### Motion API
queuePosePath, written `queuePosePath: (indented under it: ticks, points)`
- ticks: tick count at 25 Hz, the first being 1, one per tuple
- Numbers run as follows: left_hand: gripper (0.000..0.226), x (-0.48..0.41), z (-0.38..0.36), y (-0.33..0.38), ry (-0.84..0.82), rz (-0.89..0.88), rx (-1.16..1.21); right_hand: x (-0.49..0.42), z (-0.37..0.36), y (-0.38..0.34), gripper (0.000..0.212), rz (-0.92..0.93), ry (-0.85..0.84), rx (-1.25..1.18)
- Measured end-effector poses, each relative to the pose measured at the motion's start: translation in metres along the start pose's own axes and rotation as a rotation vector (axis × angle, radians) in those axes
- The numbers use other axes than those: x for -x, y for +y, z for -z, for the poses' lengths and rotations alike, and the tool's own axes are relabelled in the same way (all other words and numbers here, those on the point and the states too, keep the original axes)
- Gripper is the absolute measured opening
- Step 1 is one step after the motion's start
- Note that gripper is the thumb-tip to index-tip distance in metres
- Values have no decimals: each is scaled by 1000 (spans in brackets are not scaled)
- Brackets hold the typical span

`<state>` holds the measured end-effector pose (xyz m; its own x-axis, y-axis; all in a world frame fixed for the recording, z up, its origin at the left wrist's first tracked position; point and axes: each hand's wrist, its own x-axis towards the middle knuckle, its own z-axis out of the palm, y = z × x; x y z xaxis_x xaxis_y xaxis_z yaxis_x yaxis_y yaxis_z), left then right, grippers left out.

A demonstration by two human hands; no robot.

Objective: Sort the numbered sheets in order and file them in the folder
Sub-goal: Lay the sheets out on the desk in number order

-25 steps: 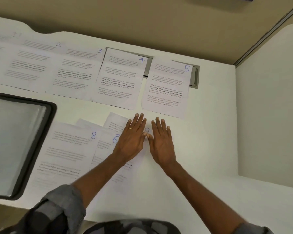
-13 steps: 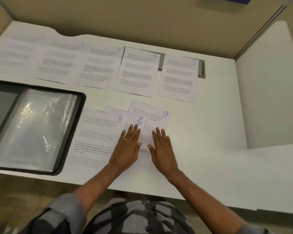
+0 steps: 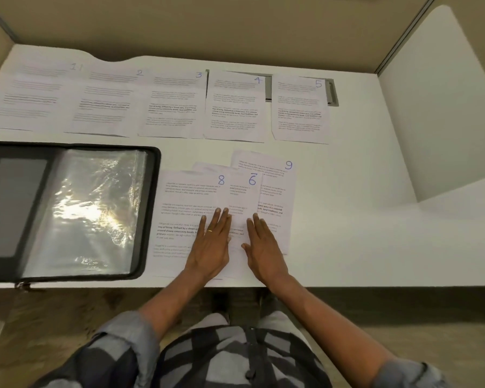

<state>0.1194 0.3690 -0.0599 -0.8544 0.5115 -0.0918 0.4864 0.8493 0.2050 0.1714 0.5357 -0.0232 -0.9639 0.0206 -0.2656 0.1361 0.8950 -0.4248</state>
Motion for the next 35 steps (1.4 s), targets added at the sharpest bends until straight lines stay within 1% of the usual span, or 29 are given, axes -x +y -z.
queuePosePath:
  ticks: [2, 5, 7, 9, 11, 12, 14, 17, 19, 22, 24, 28, 31, 35]
  points:
    - [65, 6, -4, -7, -28, 4, -22, 3, -5, -7, 68, -39, -12, -32]
    - [65, 13, -10, -12, -79, 3, -34, -2, -6, -12, 73, -156, -36, -219]
    - [64, 16, -13, -14, -96, -2, -25, -9, -6, -10, 78, -207, 6, -330]
    - [63, 18, -13, -14, -123, -1, -1, -18, -1, -7, 82, -305, 83, -524]
    - [62, 17, -13, -13, -159, -5, 17, -25, 8, -4, 80, -412, 124, -685]
    - [61, 17, -13, -12, -168, -5, 29, -27, 12, -2, 76, -445, 128, -721]
    - [61, 16, -10, -11, -170, -3, 40, -27, 15, 1, 60, -462, 133, -743]
    - [59, 16, -7, -8, -183, -7, 57, -20, 13, 1, 36, -465, 202, -768]
    - [66, 17, -5, -5, -194, -9, 79, -17, 11, 5, 25, -482, 243, -753]
    - [75, 16, -3, -1, -207, -18, 72, -17, 14, 15, 15, -519, 244, -672]
    - [74, 15, -3, 1, -228, -13, 65, -16, 21, 22, 13, -537, 259, -623]
    - [74, 15, -9, 2, -222, -16, 53, -12, 38, 39, 16, -527, 337, -547]
    - [79, 12, -10, 8, -239, -4, 39, -8, 57, 63, 18, -516, 391, -558]
    - [83, -1, -5, 24, -193, 62, 81, -8, 79, 100, 27, -515, 316, -646]
